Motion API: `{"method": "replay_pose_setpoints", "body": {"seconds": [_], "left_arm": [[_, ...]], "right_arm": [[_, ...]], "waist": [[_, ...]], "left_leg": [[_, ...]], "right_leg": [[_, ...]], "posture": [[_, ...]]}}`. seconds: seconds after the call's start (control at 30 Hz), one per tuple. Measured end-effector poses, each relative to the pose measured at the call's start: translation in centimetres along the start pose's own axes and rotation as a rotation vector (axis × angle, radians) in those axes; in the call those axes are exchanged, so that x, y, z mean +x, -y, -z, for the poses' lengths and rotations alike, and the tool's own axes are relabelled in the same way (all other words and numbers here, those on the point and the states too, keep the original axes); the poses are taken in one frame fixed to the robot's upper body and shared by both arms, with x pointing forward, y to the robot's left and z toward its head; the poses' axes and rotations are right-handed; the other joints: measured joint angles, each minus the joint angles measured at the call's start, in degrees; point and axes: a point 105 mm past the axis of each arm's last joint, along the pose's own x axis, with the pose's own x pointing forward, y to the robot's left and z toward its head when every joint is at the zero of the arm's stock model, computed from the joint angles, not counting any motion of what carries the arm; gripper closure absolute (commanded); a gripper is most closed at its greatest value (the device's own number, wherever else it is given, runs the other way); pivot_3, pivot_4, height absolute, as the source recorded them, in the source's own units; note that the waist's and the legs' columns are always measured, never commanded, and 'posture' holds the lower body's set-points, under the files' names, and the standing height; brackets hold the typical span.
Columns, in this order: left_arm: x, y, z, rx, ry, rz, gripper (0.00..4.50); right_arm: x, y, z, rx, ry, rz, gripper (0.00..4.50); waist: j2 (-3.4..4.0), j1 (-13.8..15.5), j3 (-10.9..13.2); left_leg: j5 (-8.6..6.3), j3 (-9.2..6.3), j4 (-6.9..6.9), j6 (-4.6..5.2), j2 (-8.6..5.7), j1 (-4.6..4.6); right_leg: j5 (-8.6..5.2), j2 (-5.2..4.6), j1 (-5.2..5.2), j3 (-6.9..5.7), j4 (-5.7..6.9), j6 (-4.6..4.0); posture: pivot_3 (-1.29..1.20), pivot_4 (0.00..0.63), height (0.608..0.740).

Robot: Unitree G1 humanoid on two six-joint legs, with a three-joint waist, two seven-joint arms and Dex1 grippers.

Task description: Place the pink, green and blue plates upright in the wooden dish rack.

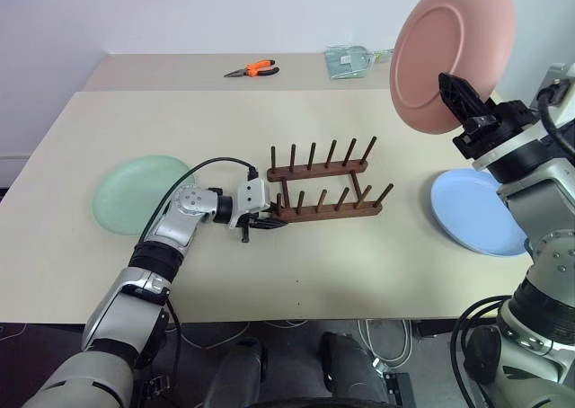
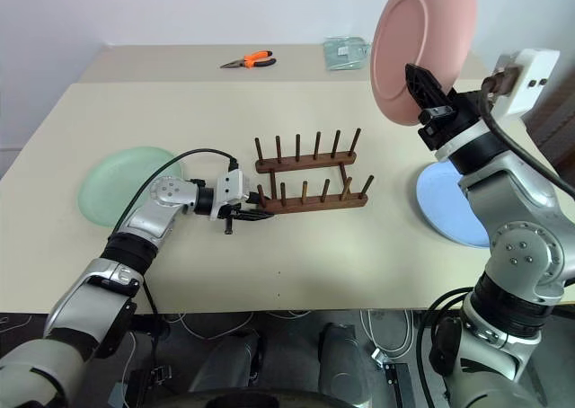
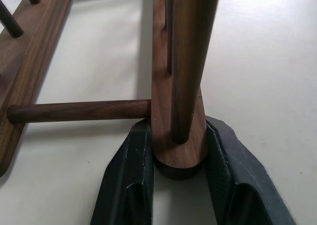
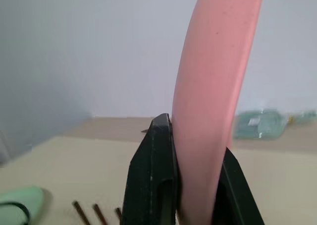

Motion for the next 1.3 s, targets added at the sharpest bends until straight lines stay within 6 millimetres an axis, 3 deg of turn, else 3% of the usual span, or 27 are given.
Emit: {"method": "replay_pose_setpoints", "body": {"seconds": [0.03,0.17,0.3,0.47,0.83,1.3], "left_arm": [[0.0,-0.1,0.0,0.000,-0.001,-0.008,1.29],[-0.2,-0.8,0.2,-0.031,0.000,-0.067,1.29],[-1.0,-1.8,0.3,-0.106,0.013,-0.132,1.29],[-3.4,-2.9,-2.5,-0.147,0.122,-0.198,1.29],[-6.1,1.5,-6.6,-0.256,0.245,-0.075,1.29],[-4.3,3.6,-7.8,-0.283,0.288,-0.003,1.29]], "right_arm": [[0.0,-0.1,0.1,0.024,-0.004,0.009,4.50],[-0.2,-1.7,0.0,0.071,-0.013,0.016,4.50],[-0.6,-2.9,1.5,0.103,-0.079,0.024,4.50],[-1.0,-3.2,3.7,0.112,-0.166,0.071,4.50],[-1.3,-2.7,4.8,0.112,-0.190,0.141,4.50],[-1.3,-2.3,6.0,0.103,-0.223,0.231,4.50]], "waist": [[0.01,0.0,0.0],[0.02,-0.1,0.0],[0.01,-0.1,0.0],[0.02,-0.2,0.0],[0.05,-0.2,0.0],[0.06,-0.1,0.0]], "left_leg": [[0.00,0.00,0.00,0.00,0.00,0.00],[0.00,-0.01,0.00,0.00,0.00,0.00],[0.00,0.00,0.00,0.01,0.01,0.00],[0.00,0.01,-0.01,0.01,0.02,-0.01],[0.00,0.02,-0.03,0.01,0.07,-0.01],[0.00,0.04,-0.04,0.01,0.06,-0.06]], "right_leg": [[0.00,0.00,0.00,0.00,0.01,0.00],[0.00,0.00,-0.02,-0.01,0.04,0.00],[0.00,0.01,-0.03,-0.01,0.05,0.01],[-0.01,0.01,-0.06,0.01,0.08,0.01],[-0.05,0.03,-0.05,0.02,0.02,-0.05],[-0.13,0.04,-0.05,0.02,-0.12,-0.19]], "posture": [[0.00,0.150,0.740],[0.00,0.150,0.740],[0.00,0.150,0.740],[0.00,0.150,0.740],[0.00,0.150,0.740],[0.00,0.150,0.740]]}}
